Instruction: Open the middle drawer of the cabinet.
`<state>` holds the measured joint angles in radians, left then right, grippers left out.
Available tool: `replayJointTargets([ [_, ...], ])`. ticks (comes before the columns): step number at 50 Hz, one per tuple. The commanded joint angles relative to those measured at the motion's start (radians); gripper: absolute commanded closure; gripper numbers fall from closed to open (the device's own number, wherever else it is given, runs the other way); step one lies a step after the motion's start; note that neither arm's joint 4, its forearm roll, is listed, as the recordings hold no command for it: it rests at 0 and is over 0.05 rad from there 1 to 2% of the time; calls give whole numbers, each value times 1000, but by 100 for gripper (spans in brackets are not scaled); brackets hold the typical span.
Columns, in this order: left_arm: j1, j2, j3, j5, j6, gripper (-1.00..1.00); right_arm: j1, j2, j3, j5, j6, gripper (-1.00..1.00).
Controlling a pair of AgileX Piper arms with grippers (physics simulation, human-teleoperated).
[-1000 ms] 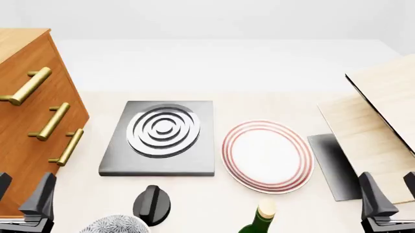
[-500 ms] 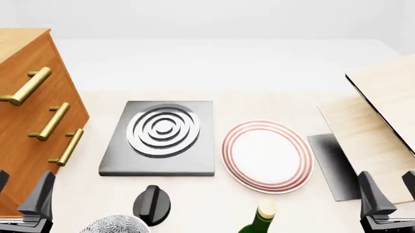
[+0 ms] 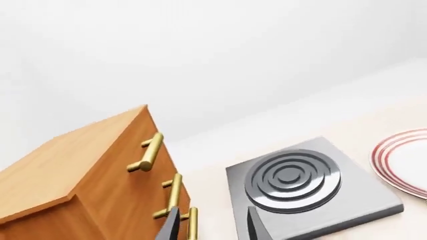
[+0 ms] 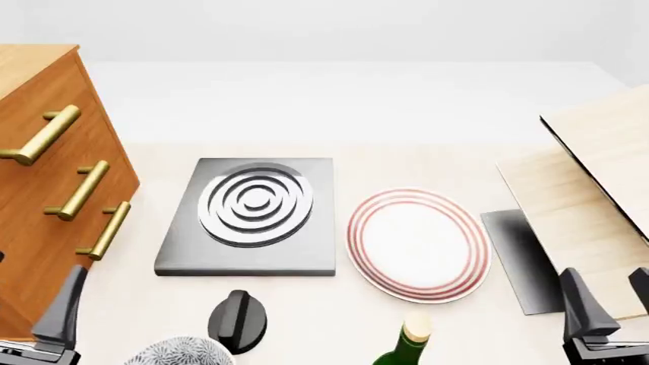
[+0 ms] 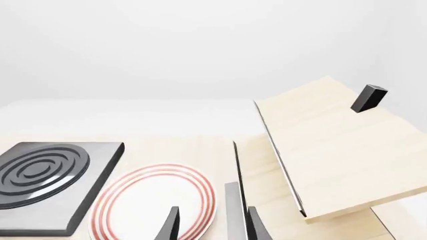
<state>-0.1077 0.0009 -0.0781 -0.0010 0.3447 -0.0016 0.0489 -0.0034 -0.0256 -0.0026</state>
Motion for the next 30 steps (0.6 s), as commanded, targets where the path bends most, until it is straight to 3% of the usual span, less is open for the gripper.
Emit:
replayJointTargets([
  [1,-34,18,-17,22,152,-100,1,-10,0,5,0,-100],
  [13,-39,103,-28,-1,287,-100,1,-10,0,5,0,-100],
  [16,-39,104,-28,-2,287,-100,1,-10,0,5,0,-100],
  [20,-47,131,-10,-23,356,-100,1,-10,0,5,0,-100],
  [30,-55,183,-13,-65,426,-100,1,-11,0,6,0,-100],
])
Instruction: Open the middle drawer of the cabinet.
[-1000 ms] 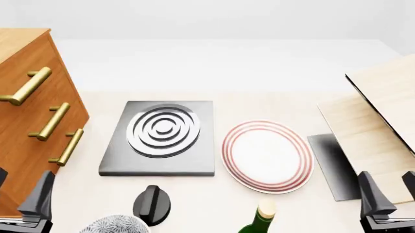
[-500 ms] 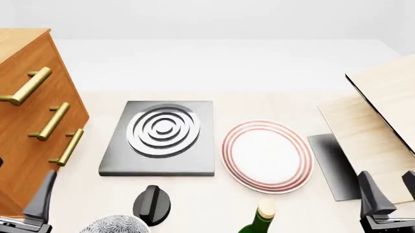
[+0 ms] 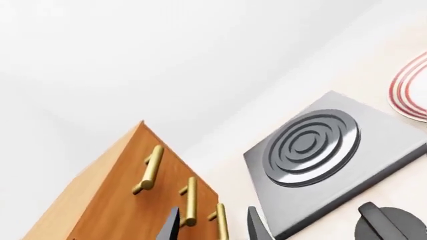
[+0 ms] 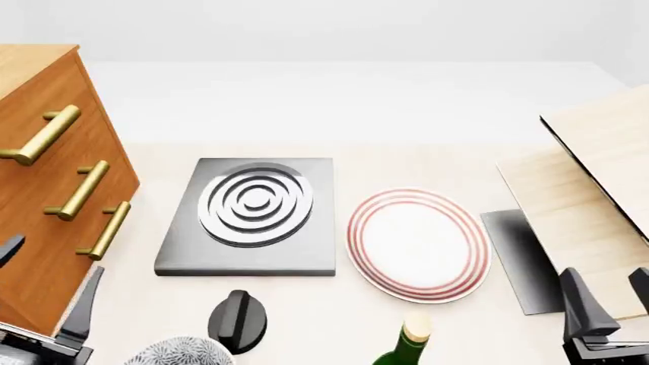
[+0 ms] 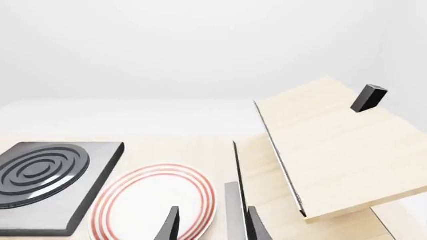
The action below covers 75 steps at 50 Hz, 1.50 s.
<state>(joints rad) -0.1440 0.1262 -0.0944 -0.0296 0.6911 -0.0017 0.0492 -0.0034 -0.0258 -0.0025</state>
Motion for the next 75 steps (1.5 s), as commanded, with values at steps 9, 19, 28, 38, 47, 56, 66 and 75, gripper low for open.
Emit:
replayJointTargets([
  [9,-22,156,31,-129,168,-100,1,-11,0,6,0,-100],
  [19,-32,257,57,-228,228,-100,1,-11,0,6,0,-100],
  [28,-26,358,83,-329,290,-100,1,-11,0,6,0,-100],
  [38,1,465,94,-429,350,-100,1,-11,0,6,1,-100],
  [47,52,576,93,-537,402,-100,1,-11,0,6,0,-100],
  [56,78,680,94,-666,457,-100,1,-11,0,6,0,-100],
  [66,97,758,94,-742,461,-100,1,-11,0,6,0,-100],
  [75,114,929,94,-906,473,-100,1,-11,0,6,0,-100],
])
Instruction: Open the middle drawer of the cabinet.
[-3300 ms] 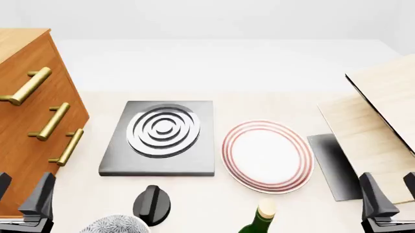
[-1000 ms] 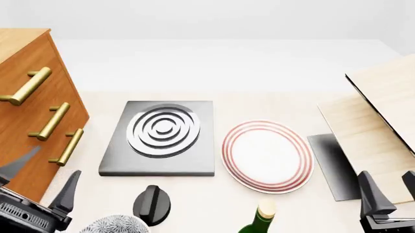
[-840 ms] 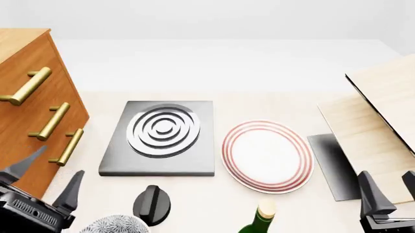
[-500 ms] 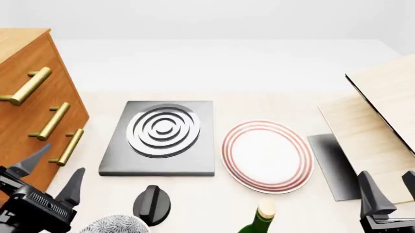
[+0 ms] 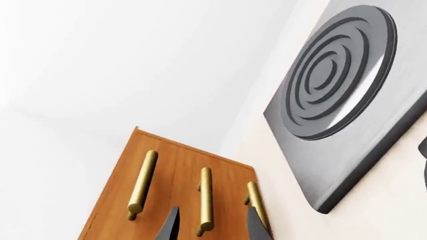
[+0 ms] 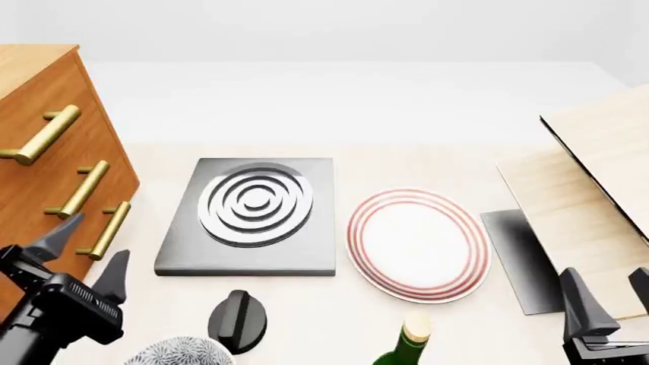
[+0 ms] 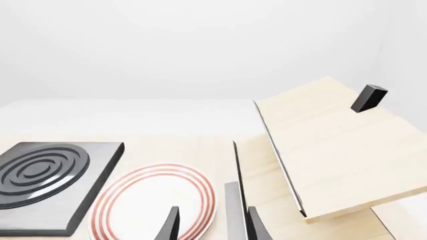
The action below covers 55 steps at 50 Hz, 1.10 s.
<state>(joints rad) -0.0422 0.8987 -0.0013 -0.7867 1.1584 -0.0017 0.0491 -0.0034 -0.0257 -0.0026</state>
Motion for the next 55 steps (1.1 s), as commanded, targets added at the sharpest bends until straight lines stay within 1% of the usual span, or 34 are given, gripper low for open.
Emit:
replayJointTargets([
  [1,12,159,1,-152,6,-100,1,-11,0,6,0,-100],
  [6,21,238,1,-217,0,-100,1,-11,0,6,0,-100],
  [8,21,240,1,-219,0,-100,1,-11,0,6,0,-100],
  [9,24,271,1,-242,-1,-100,1,-11,0,6,0,-100],
  [17,40,315,1,-271,-10,-100,1,-11,0,6,0,-100],
  [35,86,475,1,-428,15,-100,1,-11,0,6,0,-100],
  [45,115,475,1,-433,23,-100,1,-11,0,6,0,-100],
  [55,116,466,1,-433,36,-100,1,-11,0,6,0,-100],
])
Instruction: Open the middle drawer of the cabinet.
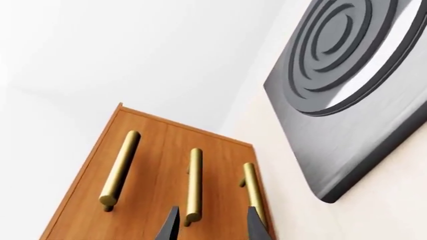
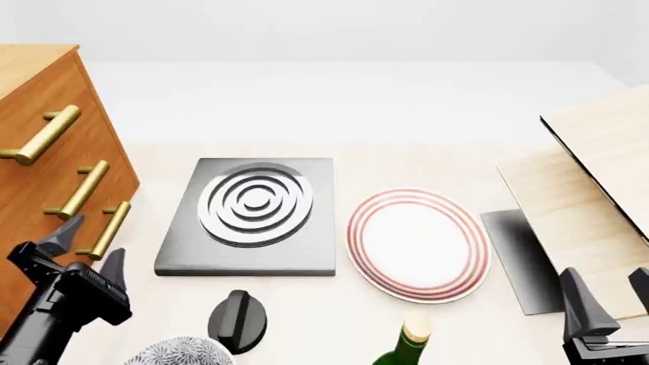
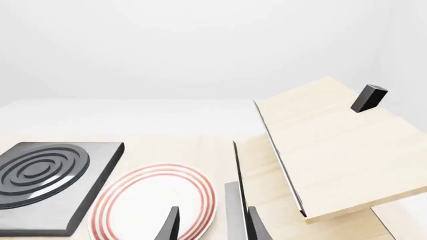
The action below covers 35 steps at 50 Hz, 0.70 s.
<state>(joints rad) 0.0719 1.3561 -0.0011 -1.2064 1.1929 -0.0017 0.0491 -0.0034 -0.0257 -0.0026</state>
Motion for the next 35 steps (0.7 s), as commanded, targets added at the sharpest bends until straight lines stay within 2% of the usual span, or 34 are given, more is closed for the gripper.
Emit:
replayJointTargets([
  [1,6,8,1,-13,3,-100,1,-10,0,5,0,-100],
  [35,46,81,-72,-13,24,-100,1,-11,0,6,0,-100],
])
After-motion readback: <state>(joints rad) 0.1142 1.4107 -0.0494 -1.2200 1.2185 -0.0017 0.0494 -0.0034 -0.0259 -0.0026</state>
